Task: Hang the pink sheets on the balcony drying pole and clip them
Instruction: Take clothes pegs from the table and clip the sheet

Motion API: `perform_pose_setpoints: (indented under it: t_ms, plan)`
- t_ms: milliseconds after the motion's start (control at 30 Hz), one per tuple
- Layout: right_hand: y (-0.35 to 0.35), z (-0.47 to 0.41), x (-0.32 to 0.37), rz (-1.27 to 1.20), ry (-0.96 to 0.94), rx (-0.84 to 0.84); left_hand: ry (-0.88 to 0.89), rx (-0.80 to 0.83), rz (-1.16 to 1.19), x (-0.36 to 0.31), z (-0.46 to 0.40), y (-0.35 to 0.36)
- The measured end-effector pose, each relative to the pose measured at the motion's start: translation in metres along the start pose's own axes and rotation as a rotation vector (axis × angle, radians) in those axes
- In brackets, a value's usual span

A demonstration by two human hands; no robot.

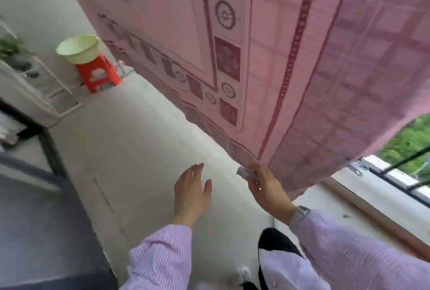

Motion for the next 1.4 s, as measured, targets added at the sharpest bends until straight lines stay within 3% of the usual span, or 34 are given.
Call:
perform_pose_setpoints:
  t_ms: [267, 567, 667, 800, 1000, 1233, 1400]
  plan:
    - [0.147, -0.136, 0.149, -0.065, -0.291, 0.196, -0.300, -0.243, 0.049, 0.158, -0.082, -0.088]
    - [0.307, -0.424, 0.296, -0.193, -0.310, 0.235, -0.269, -0.387, -0.016, 0.301, -0.356, -0.203]
    - [0.330, -0.487, 0.371, -0.232, -0.311, 0.274, -0.263, -0.429, -0.050, 0.337, -0.432, -0.247]
    - [0.369, -0.545, 0.470, -0.230, -0.476, 0.341, -0.276, -0.462, -0.062, 0.394, -0.503, -0.288]
    - [0.465, -0.658, 0.566, -0.236, -0.591, 0.203, -0.251, -0.478, -0.054, 0.512, -0.630, -0.339]
    - [0.584, -0.806, 0.660, -0.291, -0.418, 0.143, -0.220, -0.444, 0.019, 0.643, -0.803, -0.403]
    - [0.629, -0.907, 0.699, -0.239, -0.369, 0.071, -0.172, -0.353, 0.097, 0.700, -0.932, -0.403]
Point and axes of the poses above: each hand's wrist, its own z-axis away from the middle knuckle, its own y-axis out of the palm, x = y × z, the point moved 9 cm from there along -z, towards the middle knuckle, and after that the axes turned 7 degrees about -x, right-handed, at the moved point
